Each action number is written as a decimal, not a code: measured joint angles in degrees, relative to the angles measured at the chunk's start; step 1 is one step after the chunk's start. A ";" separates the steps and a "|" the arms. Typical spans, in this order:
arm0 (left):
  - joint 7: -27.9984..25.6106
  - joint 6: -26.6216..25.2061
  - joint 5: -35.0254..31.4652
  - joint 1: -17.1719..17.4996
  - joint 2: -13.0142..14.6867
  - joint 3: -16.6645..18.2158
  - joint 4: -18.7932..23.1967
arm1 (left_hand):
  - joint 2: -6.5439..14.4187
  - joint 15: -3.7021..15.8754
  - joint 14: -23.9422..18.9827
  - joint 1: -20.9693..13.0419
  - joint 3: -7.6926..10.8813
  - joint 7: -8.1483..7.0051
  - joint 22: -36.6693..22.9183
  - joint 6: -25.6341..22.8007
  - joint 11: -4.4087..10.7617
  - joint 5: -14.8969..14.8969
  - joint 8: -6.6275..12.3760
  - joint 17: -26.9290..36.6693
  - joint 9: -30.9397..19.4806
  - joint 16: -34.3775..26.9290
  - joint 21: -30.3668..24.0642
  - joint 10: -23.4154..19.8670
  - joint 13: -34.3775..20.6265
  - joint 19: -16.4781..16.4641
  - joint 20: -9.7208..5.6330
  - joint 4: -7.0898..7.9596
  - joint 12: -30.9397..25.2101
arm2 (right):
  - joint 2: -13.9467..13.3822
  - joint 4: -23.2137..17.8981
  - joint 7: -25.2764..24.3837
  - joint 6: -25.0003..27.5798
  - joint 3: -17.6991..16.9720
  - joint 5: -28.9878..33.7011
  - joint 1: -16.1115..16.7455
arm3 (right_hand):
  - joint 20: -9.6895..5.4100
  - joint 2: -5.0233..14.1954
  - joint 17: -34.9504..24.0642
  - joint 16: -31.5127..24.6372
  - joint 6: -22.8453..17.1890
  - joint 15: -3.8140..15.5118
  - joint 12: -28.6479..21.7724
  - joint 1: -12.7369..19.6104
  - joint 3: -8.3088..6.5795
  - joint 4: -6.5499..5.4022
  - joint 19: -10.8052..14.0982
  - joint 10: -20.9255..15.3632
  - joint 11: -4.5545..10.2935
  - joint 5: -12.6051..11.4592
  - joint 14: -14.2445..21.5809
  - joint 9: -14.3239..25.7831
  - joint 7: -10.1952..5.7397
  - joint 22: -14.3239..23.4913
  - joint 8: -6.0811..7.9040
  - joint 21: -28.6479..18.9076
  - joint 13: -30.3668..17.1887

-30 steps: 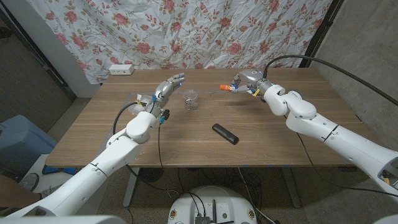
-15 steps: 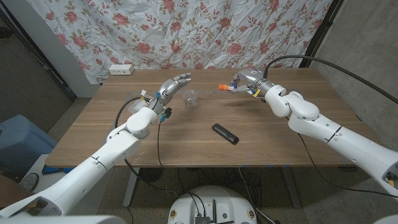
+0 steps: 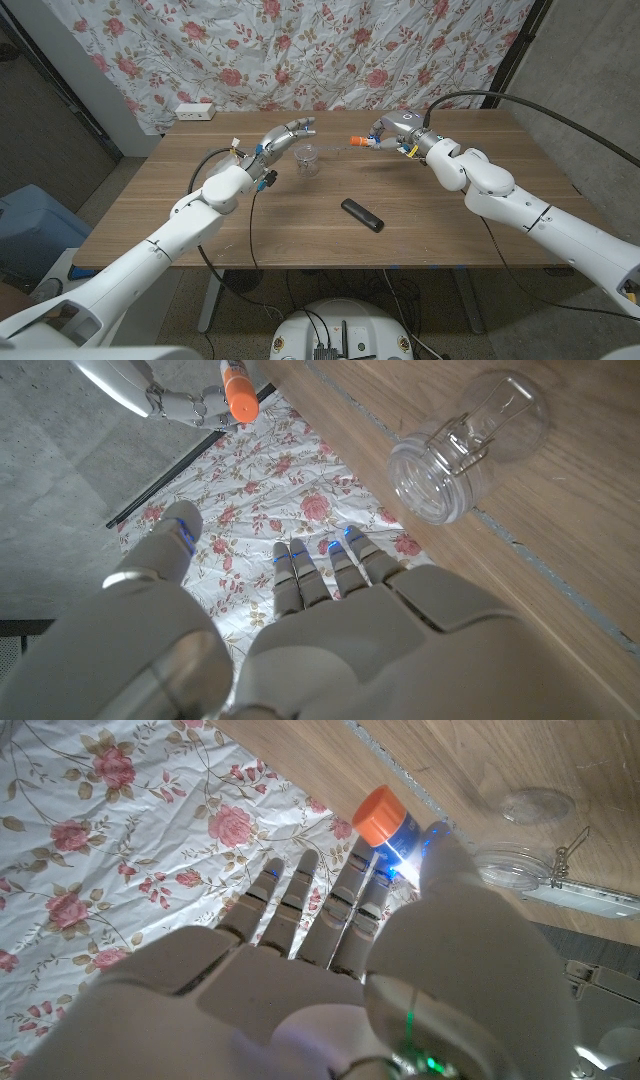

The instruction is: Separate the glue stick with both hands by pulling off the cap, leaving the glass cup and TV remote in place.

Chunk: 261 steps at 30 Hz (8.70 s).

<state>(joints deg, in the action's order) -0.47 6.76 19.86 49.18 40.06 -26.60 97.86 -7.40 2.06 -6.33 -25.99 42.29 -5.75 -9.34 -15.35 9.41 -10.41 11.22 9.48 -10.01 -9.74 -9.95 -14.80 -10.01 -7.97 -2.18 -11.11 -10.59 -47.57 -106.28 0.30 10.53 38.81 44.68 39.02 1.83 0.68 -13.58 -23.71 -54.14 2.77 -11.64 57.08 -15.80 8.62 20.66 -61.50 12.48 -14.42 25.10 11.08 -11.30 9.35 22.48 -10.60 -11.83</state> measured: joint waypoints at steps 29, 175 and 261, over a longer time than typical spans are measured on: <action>1.43 -2.12 -3.76 -4.48 -1.86 -3.92 -2.07 | -2.22 -0.32 -0.37 -5.27 -1.52 0.66 0.00 -3.94 0.20 0.03 1.55 -0.01 0.01 -0.46 -0.27 -4.14 0.01 0.48 0.13 0.25 -1.12 | 1.32 0.46 -1.65 0.93 0.87 5.52 0.36 | -0.40 -0.54 -0.15 0.26 -0.30 0.00 0.01 0.53 0.00 0.00 0.41 0.00 -0.01 -0.22 -0.01 -0.02 -0.30 0.00 -0.63 0.00 -0.02; -18.39 -8.71 -17.74 -5.67 -12.86 -9.13 -3.80 | 0.17 0.61 -20.71 -26.21 -15.49 3.22 -0.01 -37.82 1.44 0.00 0.97 -0.13 -0.01 -1.13 -0.71 -40.39 0.26 -10.28 -0.18 1.28 -0.84 | 4.80 0.63 -4.85 4.42 3.24 9.34 0.62 | -0.71 -0.06 -0.94 0.26 -1.23 0.00 0.17 0.04 0.31 -0.31 0.10 0.00 0.00 0.00 -0.01 0.26 0.63 0.00 -1.53 0.00 -0.02; -20.58 -9.17 -17.95 -7.44 -16.08 -10.30 -6.76 | 3.78 1.01 -28.48 -30.17 -17.55 3.71 -0.01 -44.85 0.23 -0.22 0.89 -0.12 -1.12 -1.13 -0.71 -48.58 -0.82 -12.33 -0.38 1.44 -1.77 | 4.10 2.01 -9.98 3.92 1.72 6.28 2.34 | -1.33 0.48 -2.00 -0.45 -2.18 -0.32 0.18 -0.45 0.30 0.18 0.72 -0.74 0.11 0.60 0.30 0.33 1.58 0.00 -1.27 0.00 -0.03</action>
<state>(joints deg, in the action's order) -21.05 -2.41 1.91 41.74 23.98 -36.90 91.10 -3.62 3.07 -34.82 -56.16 24.74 -2.04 -9.35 -60.19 9.64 -10.63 12.11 9.36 -11.12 -10.87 -10.66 -63.38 -10.83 -20.30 -2.56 -9.67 -12.36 -43.47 -104.27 -9.68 14.45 40.52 50.97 41.36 0.50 1.16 -15.58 -24.17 -56.32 2.45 -11.45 56.63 -15.50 8.80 21.39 -62.24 12.59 -13.81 25.40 11.40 -9.72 9.36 21.21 -10.60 -11.86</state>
